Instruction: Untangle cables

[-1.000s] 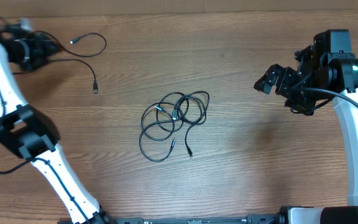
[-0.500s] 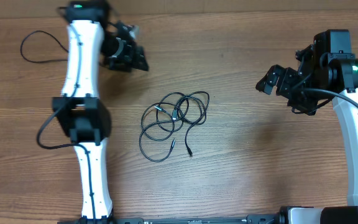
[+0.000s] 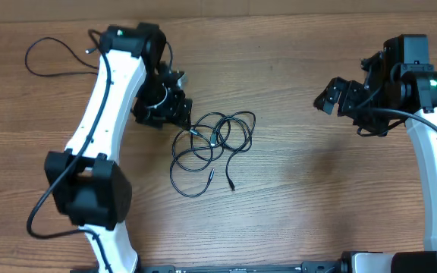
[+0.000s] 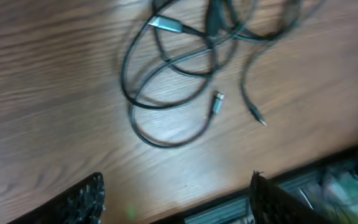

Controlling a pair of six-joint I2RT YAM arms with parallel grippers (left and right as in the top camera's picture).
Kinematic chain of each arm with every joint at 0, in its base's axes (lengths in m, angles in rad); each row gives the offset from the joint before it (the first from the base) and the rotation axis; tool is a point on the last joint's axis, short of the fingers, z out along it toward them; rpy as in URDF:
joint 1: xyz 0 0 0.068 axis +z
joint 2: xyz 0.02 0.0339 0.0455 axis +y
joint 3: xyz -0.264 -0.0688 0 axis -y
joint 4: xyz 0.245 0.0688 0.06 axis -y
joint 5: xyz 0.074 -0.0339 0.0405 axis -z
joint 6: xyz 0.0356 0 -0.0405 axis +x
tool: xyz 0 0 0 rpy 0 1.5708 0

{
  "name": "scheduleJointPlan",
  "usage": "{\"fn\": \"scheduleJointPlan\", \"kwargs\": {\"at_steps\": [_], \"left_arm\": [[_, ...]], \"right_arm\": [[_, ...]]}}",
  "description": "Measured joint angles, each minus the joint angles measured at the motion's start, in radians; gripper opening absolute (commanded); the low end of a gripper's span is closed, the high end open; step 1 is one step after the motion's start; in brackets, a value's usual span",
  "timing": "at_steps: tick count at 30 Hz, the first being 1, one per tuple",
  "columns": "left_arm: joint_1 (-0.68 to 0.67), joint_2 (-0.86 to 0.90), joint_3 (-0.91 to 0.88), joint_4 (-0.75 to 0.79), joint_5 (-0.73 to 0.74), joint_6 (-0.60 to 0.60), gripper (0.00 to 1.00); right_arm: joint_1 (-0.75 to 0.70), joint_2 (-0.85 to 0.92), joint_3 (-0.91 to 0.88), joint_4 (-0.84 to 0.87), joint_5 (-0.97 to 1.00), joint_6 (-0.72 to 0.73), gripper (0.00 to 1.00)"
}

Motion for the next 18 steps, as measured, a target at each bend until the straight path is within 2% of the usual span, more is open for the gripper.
{"fn": "scheduleJointPlan", "kwargs": {"at_steps": [4, 10, 15, 18], "left_arm": [[-0.004, -0.011, -0.143, 0.162, -0.06, -0.053, 0.75], [-0.01, -0.002, -0.332, 0.423, -0.091, -0.057, 0.64], [-0.027, -0.002, -0.39, 0.475, -0.093, -0.054, 0.64], [-0.031, -0.002, -0.416, 0.507, -0.094, -0.05, 0.57]], "right_arm": [[0.0, 0.0, 0.0, -0.001, 0.0, 0.0, 1.0], [0.0, 0.0, 0.0, -0.011, -0.001, 0.0, 1.0], [0.0, 0.0, 0.0, -0.014, 0.0, 0.0, 1.0], [0.0, 0.0, 0.0, -0.014, 0.0, 0.0, 1.0]]}}
